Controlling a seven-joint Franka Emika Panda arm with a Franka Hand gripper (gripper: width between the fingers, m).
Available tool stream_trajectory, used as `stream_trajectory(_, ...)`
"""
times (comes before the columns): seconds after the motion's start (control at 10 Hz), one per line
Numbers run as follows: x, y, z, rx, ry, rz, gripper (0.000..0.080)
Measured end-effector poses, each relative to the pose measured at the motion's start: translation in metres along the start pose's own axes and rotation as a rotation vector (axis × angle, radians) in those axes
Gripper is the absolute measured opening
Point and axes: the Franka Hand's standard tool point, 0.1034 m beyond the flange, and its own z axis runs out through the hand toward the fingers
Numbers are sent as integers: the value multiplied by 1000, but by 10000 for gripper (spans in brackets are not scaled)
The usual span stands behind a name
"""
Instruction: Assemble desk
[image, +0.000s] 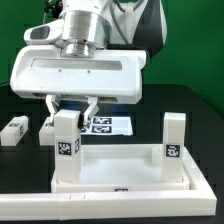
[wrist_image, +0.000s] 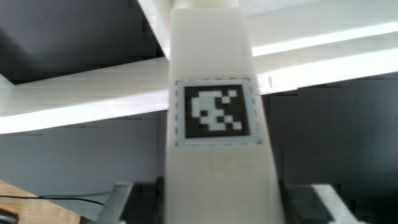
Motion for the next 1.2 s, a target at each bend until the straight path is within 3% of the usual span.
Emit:
stream_trajectory(0.3,-2,0,1,0,-15,-1,298)
stream_trajectory(0.4,-2,0,1,0,-15,-1,524)
stream_trajectory(0.5,-2,0,1,0,-15,-1,524)
stream_trajectory(0.6,-2,0,1,0,-16,-1,612)
stream_trajectory(1.2,4,5,-3,5,-47,-18,648)
